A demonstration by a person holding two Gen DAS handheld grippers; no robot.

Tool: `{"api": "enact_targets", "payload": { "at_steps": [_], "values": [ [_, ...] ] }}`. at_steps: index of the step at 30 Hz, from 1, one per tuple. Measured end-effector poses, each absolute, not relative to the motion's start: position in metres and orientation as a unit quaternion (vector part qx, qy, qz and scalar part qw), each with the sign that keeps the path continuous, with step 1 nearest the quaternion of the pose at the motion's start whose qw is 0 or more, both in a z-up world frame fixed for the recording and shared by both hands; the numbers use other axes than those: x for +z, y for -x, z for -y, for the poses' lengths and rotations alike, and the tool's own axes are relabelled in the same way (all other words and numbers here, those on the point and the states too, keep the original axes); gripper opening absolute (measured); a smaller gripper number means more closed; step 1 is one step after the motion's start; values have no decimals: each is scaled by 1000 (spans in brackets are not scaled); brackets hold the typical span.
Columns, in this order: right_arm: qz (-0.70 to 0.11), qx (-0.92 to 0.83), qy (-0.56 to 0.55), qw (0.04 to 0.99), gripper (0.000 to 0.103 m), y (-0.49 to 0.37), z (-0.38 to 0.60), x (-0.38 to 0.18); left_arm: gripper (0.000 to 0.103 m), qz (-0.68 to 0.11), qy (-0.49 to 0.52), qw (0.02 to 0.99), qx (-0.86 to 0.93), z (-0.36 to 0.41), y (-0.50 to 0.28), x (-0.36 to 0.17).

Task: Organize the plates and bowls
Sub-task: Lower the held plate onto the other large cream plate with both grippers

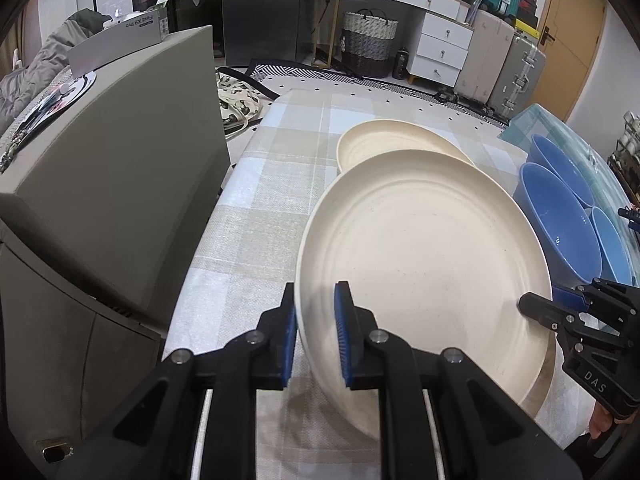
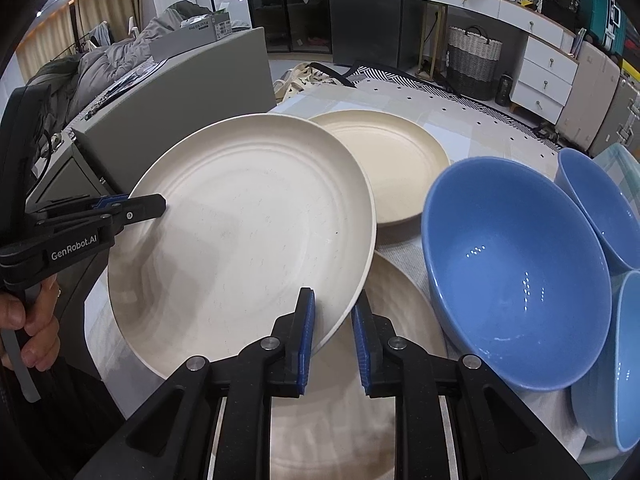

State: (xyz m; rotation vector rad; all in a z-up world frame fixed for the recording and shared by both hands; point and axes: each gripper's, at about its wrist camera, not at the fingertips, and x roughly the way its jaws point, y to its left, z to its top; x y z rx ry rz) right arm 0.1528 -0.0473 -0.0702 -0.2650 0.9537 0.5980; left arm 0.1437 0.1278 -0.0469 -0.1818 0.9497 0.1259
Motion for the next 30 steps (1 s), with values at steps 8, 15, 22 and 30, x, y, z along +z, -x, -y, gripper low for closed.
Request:
{"api": "enact_targets", "payload": {
  "at_steps": [8,15,22,30],
  "values": [
    [-460,273,133,834,19,-142,58,-76,17,-468,79,878,58,-113,-142,-57],
    [-468,264,141,832,20,-139,60,-78,17,-474,72,876,56,-105,-142,-59],
    [-472,261,144,830,20,-134,59,-80,17,-480,65,873,57,-102,-143,-61],
    [-476,255,143,830,20,-136,60,-80,17,-486,54,871,51,-93,-146,-62]
  ]
}}
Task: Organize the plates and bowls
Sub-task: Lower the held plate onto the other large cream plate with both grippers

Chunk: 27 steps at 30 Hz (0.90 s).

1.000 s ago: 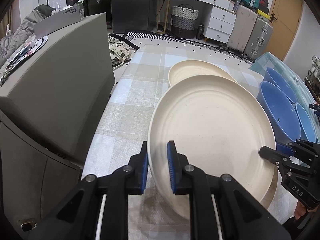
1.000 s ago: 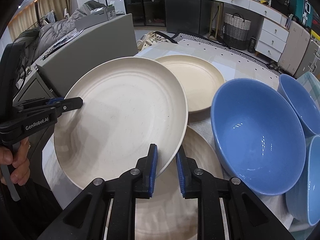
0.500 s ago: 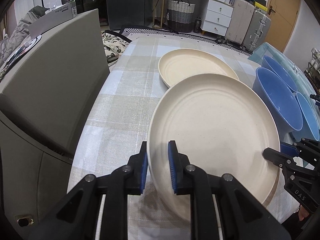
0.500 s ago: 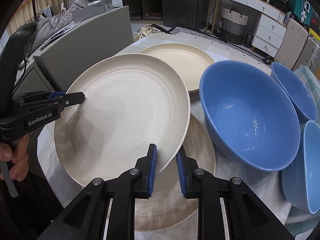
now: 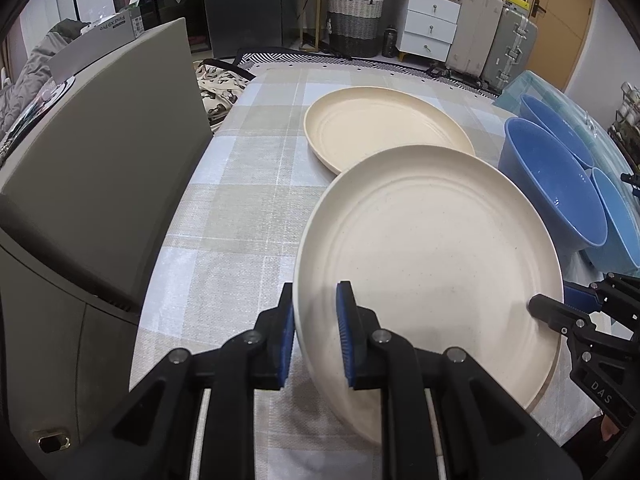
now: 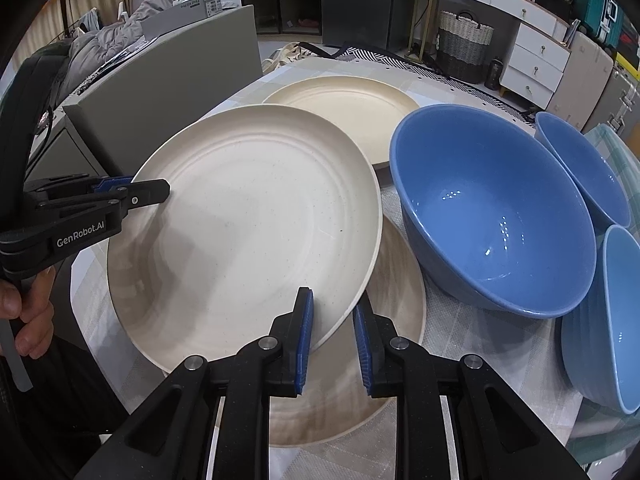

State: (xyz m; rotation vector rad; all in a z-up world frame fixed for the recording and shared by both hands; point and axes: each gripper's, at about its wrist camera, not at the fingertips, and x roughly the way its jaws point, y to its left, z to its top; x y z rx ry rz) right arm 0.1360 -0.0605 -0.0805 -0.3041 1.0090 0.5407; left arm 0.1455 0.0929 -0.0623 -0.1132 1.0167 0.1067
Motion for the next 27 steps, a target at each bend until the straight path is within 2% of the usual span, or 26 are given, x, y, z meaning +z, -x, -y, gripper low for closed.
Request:
{"api": "enact_targets", "payload": {
  "at_steps": [27],
  "values": [
    [-497,230,157,822,21,-129,57,-95,20,-518,-12,855,33,-54,-153,-74]
  ]
}}
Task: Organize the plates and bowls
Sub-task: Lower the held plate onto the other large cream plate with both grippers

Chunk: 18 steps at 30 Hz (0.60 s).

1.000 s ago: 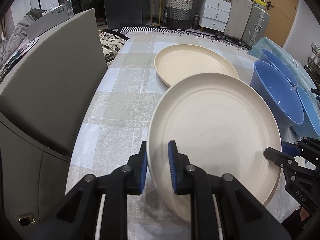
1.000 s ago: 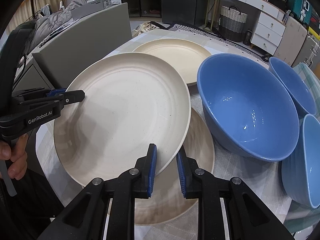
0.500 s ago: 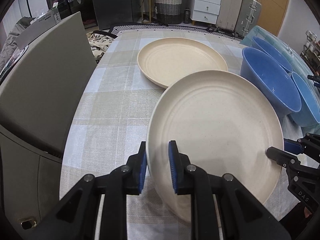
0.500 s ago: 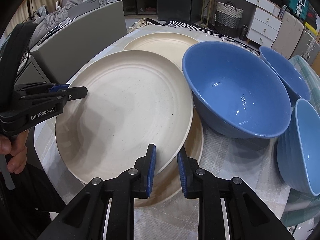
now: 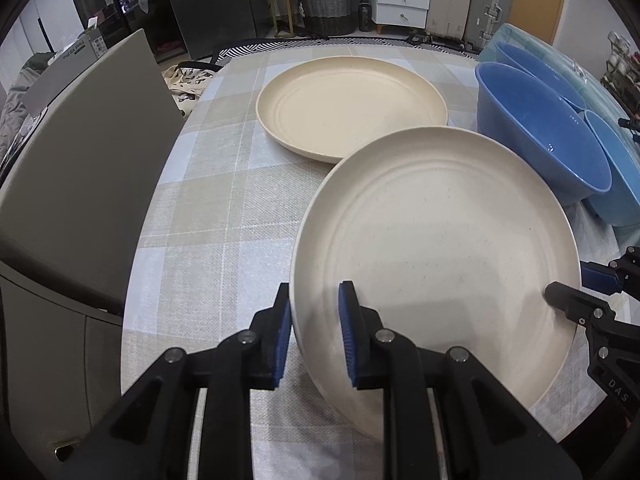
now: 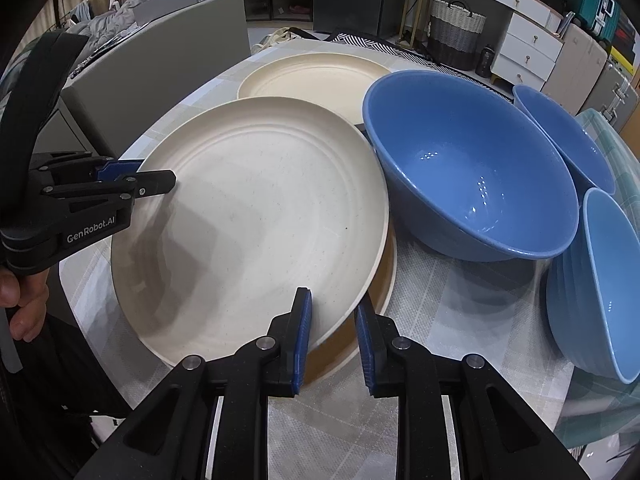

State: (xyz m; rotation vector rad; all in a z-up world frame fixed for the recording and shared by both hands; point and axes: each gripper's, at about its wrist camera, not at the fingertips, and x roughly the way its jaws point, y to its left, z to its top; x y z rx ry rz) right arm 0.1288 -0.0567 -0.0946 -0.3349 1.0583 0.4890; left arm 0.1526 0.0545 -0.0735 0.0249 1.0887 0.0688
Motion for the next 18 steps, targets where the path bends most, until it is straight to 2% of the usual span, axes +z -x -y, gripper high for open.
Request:
{"api": "enact_targets", "payload": {
  "at_steps": [18],
  "values": [
    [-500,207,181,822,24,-133,39,-108,22,-532,-49,845,26,-39,-152,-81]
  ]
}}
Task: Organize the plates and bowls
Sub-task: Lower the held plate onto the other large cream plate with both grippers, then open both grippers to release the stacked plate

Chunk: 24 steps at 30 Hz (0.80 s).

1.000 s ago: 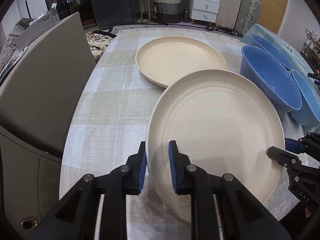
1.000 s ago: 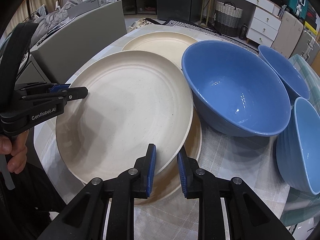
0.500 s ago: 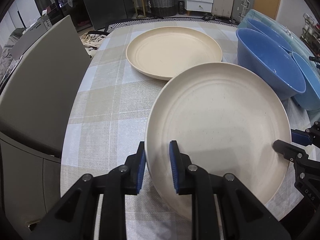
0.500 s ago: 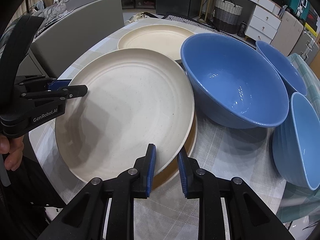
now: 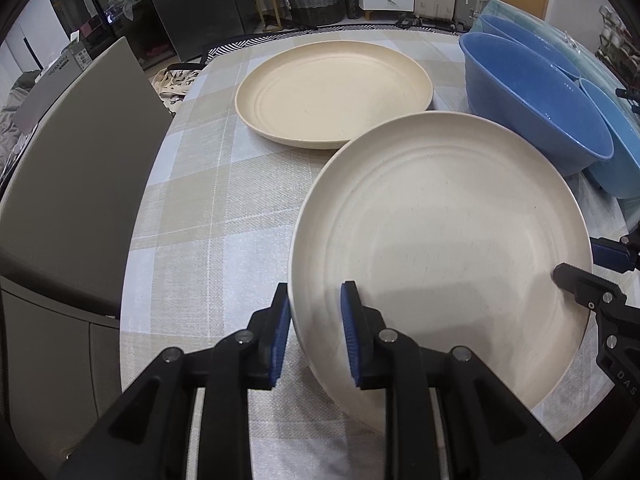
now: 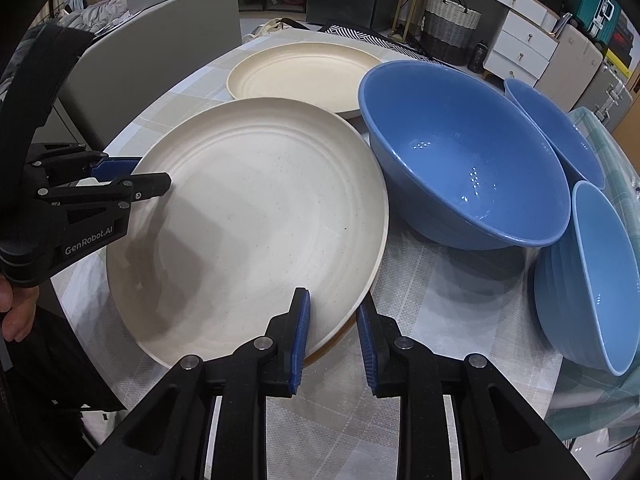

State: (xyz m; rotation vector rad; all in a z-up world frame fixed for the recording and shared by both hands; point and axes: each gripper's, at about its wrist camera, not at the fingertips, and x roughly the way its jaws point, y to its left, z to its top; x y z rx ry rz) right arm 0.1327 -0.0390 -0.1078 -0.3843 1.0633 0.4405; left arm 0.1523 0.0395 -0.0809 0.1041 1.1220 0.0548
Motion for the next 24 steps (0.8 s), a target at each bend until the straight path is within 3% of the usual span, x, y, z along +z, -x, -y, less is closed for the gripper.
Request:
{"api": "enact_targets", "payload": {
  "at_steps": [19,24],
  "values": [
    [-501,195,205,818,30,-143,27,-127,28,-546,-61,835,19,-36,-154,-87],
    [-506,209,191,815,44,-147,26,-125,46,-542,-30,840,20,-46,-153,-82]
  ]
}}
